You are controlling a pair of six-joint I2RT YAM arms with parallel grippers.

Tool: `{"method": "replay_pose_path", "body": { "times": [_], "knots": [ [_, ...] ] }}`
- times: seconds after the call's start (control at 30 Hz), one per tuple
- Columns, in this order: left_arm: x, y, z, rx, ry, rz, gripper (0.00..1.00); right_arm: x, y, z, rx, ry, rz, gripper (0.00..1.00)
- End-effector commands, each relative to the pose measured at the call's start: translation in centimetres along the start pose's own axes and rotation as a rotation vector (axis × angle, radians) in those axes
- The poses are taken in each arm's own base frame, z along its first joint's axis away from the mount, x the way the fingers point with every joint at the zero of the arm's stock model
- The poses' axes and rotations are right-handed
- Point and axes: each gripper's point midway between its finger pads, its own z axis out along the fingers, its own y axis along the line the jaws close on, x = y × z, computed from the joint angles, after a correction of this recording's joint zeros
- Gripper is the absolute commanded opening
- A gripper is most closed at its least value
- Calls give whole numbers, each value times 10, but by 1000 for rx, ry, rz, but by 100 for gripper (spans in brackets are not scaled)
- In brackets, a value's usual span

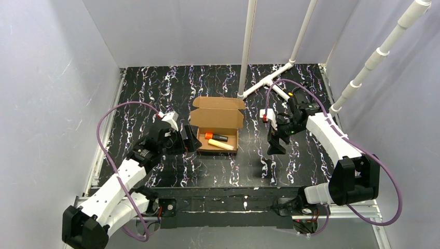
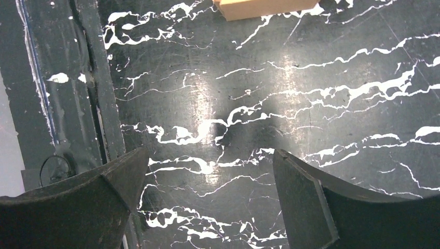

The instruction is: Fold the paper box

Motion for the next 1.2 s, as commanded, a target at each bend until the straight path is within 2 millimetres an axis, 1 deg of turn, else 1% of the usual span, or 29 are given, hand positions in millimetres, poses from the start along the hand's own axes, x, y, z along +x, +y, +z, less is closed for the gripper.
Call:
{"method": "replay_pose_path", "body": {
  "times": [0.0,0.13,0.33,0.4,0.5,0.63,0.7,0.8,0.87,0.93,0.97,1.03,1.1,1.17],
  "knots": [
    [-1,-15,-4,93,-15,-13,98,-5,-3,-8,12,-27,23,98],
    [0,-19,-5,127,-24,-21,98,-3,-5,-8,13,-39,41,98],
    [5,-22,-1,167,-18,-19,98,1,0,-4,-1,-53,39,98],
    [8,-22,0,181,-19,-6,96,-1,0,-3,-5,-64,31,98],
    [8,-19,-1,169,-31,-14,91,-8,-1,-3,-11,-92,15,98],
    [10,-9,-3,106,-33,-87,87,-21,-5,-2,-5,-126,-10,98],
    [12,-6,-2,79,-29,-135,85,-28,-10,0,9,-138,-13,98],
    [13,3,1,23,-25,-183,78,-38,-15,8,4,-162,-4,97],
    [13,13,6,-36,-21,-183,72,-45,-17,17,-6,-182,14,94],
    [11,22,9,-99,-1,-142,69,-51,-24,27,18,-177,52,88],
    [8,26,10,-134,13,-104,65,-54,-29,33,35,-176,75,85],
    [-2,27,14,-163,22,-41,58,-58,-28,46,28,-167,67,78],
    [-7,27,21,-170,29,-1,48,-62,-28,60,38,-155,65,68],
    [-10,25,29,-160,40,29,44,-66,-24,73,34,-137,39,54]
  ]
}}
